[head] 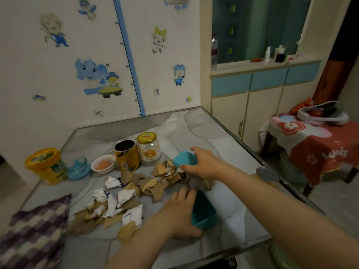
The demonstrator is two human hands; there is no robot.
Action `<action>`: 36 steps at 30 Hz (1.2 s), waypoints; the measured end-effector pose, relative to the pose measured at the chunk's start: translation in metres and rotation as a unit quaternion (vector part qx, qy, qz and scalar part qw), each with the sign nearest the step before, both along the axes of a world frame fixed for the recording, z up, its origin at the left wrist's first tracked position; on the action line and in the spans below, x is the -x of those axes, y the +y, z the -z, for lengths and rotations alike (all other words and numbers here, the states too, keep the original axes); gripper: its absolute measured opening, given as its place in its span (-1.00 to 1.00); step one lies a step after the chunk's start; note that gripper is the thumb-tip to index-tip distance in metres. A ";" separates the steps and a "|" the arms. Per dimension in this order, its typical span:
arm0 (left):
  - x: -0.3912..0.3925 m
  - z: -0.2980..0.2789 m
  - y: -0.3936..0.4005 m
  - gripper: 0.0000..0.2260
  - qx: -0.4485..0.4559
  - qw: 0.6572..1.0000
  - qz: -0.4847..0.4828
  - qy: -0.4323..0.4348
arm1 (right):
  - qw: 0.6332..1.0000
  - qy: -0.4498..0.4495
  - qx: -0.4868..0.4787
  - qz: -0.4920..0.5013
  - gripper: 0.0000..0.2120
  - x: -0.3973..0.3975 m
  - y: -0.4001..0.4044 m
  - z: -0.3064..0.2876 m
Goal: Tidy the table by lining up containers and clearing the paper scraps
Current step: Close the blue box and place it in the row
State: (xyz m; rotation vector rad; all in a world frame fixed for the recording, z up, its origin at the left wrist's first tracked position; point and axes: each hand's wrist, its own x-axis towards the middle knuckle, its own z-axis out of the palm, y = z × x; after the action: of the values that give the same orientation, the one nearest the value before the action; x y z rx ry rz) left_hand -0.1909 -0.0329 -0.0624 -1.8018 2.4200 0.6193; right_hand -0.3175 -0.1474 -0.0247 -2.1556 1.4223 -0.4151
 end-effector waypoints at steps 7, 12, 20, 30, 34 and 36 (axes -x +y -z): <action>-0.029 -0.017 0.000 -0.14 0.065 0.976 -0.096 0.183 | 0.985 -0.142 -0.089 -0.030 -0.31 0.016 0.014 -0.020; -0.048 -0.040 -0.010 -0.40 0.052 0.944 -0.137 0.295 | 0.973 -0.168 -0.128 -0.096 -0.52 0.009 0.027 -0.037; -0.062 -0.050 -0.013 -0.09 0.047 0.870 -0.206 0.446 | 0.962 -0.195 -0.153 -0.119 -0.64 -0.004 0.037 -0.046; -0.065 -0.061 -0.020 -0.37 -0.022 0.846 -0.183 0.500 | 0.953 -0.193 -0.165 -0.166 -0.68 -0.010 0.042 -0.052; -0.063 -0.060 -0.023 -0.47 -0.055 0.828 -0.178 0.529 | 0.964 -0.174 -0.141 -0.143 -0.45 -0.010 0.043 -0.046; -0.060 -0.055 -0.025 -0.56 -0.065 0.807 -0.178 0.559 | 0.974 -0.145 -0.123 -0.127 -0.26 -0.010 0.041 -0.039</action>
State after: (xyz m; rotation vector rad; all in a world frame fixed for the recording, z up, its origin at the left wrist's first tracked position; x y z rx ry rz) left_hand -0.1309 -0.0580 -0.0074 -2.1768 2.3397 2.3906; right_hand -0.3076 -0.1068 0.0138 -1.9504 0.9683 -0.4129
